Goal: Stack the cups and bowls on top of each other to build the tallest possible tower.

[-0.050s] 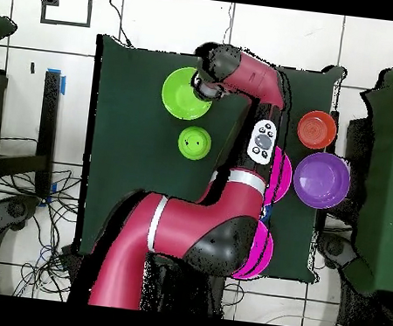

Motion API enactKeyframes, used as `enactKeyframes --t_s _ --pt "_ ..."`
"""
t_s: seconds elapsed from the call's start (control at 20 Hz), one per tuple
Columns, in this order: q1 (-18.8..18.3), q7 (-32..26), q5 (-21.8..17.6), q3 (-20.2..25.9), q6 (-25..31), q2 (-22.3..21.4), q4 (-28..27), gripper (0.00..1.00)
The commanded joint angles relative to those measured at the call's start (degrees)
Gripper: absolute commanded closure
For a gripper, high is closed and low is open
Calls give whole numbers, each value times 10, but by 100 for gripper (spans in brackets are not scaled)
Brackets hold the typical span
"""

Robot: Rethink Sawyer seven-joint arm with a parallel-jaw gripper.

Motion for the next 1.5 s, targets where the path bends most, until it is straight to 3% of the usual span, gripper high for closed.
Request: enactKeyframes --t_s 0.05,0.35,0.5,0.6,0.75,0.9,1.1,1.5 --pt "6 -17 -21 48 17 34 -22 100" --pt "6 -9 -22 25 53 44 -50 100" --pt "4 -12 -18 33 39 34 -46 100" --pt "5 -5 -16 35 38 12 -29 100" --pt "6 -15 -26 15 81 -47 -3 100" --pt "2 -18 -21 11 114 -68 -9 100" --pt "-15 -64 -8 45 92 -105 24 100" --pt "-35 -127 -4 68 140 -157 51 100"
